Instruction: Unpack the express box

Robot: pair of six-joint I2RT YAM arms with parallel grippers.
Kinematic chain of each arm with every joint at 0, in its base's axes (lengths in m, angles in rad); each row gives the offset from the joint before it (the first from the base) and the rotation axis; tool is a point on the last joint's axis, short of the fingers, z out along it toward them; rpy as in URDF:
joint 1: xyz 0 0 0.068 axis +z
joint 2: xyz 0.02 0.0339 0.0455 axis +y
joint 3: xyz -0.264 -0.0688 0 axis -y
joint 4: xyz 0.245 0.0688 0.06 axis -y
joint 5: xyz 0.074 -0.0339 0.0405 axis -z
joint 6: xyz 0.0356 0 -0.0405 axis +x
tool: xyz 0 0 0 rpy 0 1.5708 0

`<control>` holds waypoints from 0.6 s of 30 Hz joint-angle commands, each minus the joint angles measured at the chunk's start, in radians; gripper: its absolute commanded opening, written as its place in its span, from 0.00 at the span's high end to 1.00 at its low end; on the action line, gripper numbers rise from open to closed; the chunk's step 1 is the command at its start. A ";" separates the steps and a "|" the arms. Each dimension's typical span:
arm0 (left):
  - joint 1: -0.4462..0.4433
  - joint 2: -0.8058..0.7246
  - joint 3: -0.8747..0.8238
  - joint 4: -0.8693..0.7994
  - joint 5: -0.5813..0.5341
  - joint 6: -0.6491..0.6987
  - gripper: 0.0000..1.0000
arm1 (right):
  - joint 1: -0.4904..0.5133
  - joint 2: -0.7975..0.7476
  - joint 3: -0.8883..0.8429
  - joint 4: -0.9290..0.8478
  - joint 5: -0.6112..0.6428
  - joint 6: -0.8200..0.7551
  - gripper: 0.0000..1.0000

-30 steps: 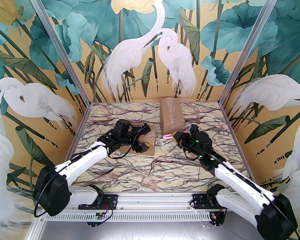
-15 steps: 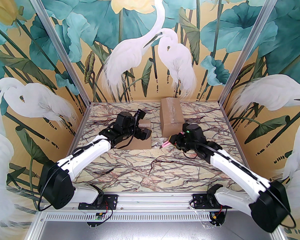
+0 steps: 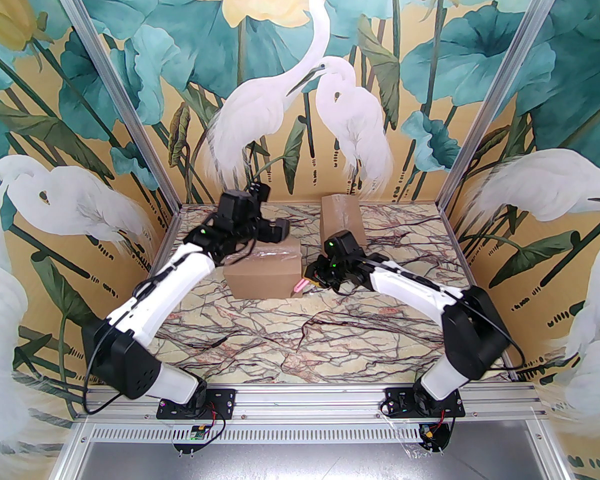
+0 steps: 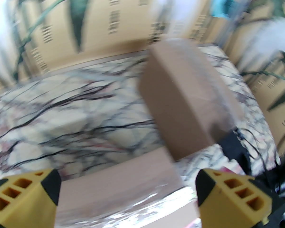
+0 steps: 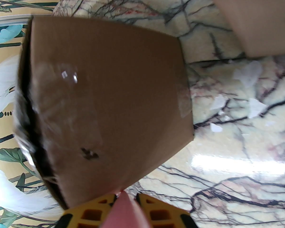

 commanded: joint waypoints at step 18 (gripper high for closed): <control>0.221 -0.066 -0.219 -0.297 0.250 -0.036 0.01 | -0.010 0.138 0.213 0.028 0.175 0.084 1.00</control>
